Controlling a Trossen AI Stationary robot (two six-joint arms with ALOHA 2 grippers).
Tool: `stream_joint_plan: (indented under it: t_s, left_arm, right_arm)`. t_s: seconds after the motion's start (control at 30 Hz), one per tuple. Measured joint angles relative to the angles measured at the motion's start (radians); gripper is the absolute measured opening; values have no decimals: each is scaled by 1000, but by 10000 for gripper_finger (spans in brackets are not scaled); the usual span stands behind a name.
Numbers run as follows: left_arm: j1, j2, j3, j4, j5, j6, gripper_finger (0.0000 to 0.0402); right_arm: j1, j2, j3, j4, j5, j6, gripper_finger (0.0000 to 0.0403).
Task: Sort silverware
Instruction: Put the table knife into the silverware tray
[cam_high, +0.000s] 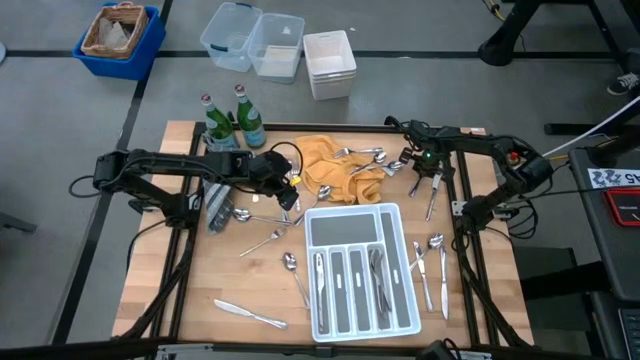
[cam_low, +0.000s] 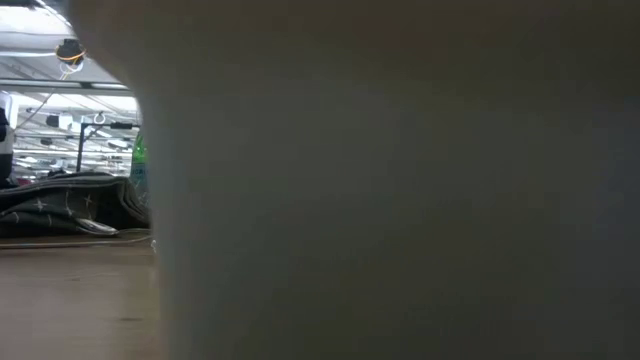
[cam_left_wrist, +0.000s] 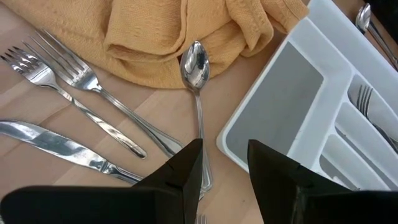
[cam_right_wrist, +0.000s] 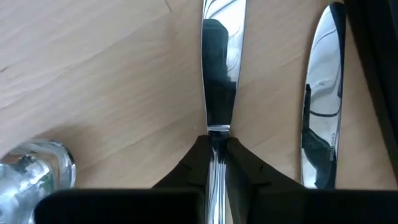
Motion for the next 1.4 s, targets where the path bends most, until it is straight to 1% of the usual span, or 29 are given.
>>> stream_joint_plan:
  t_s: [0.2, 0.37, 0.5, 0.7, 0.87, 1.13, 1.3, 1.4]
  left_arm:
    - [0, -1, 0, -14, 0, 0, 116]
    - [2, -3, 0, -82, 0, 0, 116]
    - [11, -3, 0, -130, 0, 0, 116]
    - [22, -3, 0, -135, 1, 8, 116]
    - [53, -4, 0, -144, 1, 35, 116]
    - [98, -5, 0, -205, 1, 64, 116]
    - [103, -5, 0, -216, 1, 96, 116]
    - [103, -5, 0, -215, 1, 129, 116]
  right_arm:
    - [0, 6, 48, -39, -6, -44, 31]
    - [3, 7, 101, -68, -23, -91, 30]
    - [2, 7, 124, -76, -18, -92, 30]
    - [1, 6, 159, -76, -37, -124, 30]
    - [1, 4, 201, -77, -93, -160, 30]
    - [1, 3, 301, -77, -188, -223, 30]
    - [6, 3, 368, -77, -305, -250, 30]
    - [33, 2, 401, -77, -376, -255, 30]
